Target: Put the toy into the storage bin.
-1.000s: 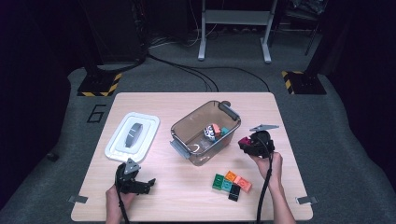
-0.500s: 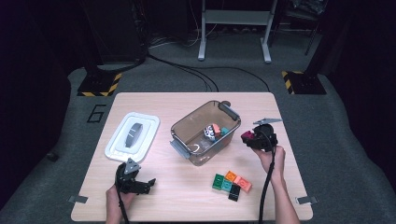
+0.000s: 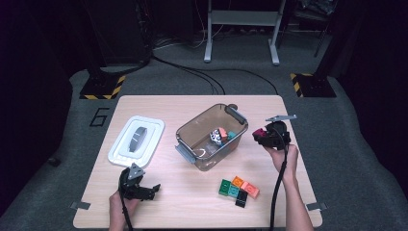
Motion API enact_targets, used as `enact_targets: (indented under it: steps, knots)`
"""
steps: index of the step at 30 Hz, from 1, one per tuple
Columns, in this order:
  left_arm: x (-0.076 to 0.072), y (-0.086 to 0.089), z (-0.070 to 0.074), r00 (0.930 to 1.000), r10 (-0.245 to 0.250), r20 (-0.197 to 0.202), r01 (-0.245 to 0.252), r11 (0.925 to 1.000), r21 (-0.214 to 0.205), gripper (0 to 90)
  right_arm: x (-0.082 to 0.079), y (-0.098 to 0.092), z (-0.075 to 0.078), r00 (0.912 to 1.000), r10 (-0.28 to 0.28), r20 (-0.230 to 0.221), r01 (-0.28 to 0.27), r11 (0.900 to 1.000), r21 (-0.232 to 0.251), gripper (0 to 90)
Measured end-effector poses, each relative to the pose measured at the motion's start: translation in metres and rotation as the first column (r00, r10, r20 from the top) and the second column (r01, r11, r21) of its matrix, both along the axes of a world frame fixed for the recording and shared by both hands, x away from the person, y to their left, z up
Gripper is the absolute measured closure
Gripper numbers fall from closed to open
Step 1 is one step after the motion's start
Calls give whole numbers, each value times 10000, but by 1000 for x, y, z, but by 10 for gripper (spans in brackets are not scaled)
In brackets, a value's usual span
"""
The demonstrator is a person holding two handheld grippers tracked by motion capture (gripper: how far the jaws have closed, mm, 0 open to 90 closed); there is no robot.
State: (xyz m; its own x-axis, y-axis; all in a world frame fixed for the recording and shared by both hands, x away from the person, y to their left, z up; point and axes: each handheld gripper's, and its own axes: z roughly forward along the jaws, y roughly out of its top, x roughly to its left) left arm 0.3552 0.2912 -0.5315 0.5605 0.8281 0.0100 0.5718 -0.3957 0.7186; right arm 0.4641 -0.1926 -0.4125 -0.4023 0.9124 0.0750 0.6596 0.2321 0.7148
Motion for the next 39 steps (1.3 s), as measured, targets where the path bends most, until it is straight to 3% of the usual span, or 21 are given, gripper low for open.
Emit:
enact_targets:
  steps: [23, 39]
  knots:
    - [0, 0, 0, 10000, -3, 1, 3, 10000, -4, 9, 19, 5, 42, 9977, -71, 676, 88, 9996, -255, 590]
    - [0, 0, 0, 10000, -4, 0, 4, 10000, -2, 9, 29, 28, 58, 9948, 544, 861, -510, 9979, -409, 590]
